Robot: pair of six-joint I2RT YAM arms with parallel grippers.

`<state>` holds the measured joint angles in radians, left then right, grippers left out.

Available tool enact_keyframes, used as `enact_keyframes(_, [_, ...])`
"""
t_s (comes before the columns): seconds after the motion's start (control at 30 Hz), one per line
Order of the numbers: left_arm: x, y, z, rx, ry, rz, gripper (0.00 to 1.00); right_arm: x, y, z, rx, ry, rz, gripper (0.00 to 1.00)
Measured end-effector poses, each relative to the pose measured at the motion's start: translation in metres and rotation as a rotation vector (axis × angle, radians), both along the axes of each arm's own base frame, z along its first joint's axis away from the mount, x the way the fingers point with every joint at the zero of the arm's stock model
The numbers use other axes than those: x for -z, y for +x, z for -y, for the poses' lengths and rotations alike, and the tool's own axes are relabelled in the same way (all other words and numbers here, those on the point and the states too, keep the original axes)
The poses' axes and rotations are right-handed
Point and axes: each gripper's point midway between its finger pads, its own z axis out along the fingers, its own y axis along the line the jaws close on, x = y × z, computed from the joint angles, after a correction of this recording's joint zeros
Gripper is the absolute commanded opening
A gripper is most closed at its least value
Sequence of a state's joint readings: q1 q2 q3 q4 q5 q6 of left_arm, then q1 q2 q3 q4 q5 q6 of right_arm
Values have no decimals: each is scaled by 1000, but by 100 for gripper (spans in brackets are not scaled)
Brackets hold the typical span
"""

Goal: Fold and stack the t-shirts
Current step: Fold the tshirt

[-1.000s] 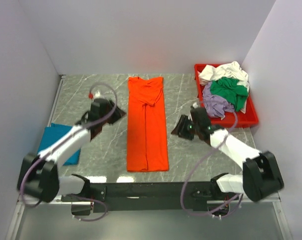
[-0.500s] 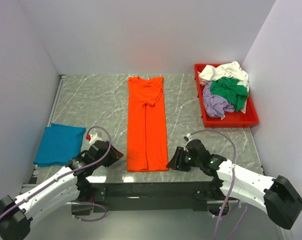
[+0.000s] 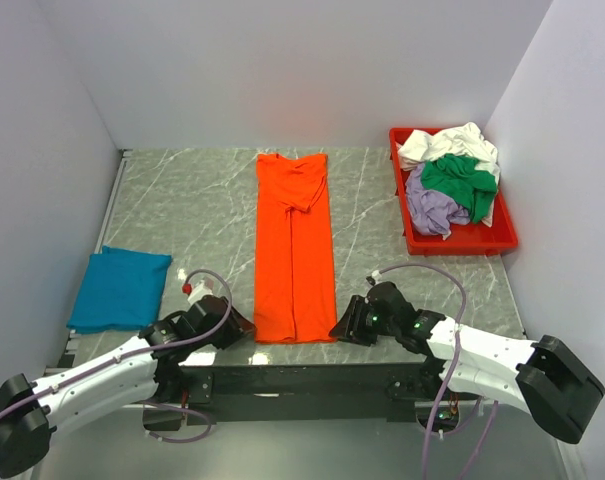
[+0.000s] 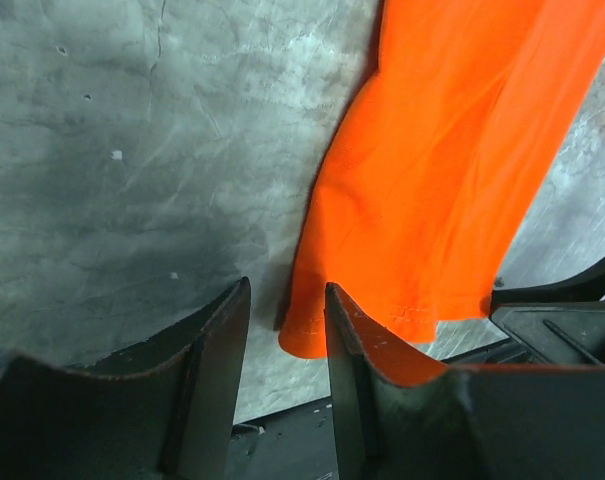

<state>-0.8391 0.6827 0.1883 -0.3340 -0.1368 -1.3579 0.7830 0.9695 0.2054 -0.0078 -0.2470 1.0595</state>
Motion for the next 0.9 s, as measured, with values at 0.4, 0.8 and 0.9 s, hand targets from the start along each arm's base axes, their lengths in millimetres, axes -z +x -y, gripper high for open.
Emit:
enact_keyframes(0.4, [1,-5,10,24,-20,-15,43,1,1,1,6,-4,0,41])
enact_keyframes(0.8, [4,-22,21,68,-30,-52,34,5,-3,0,-8,-2,-17,30])
enact_keyframes(0.9, [5,-24,23,73,-33,-62,29,6,-4,0,-13,-2,-24,22])
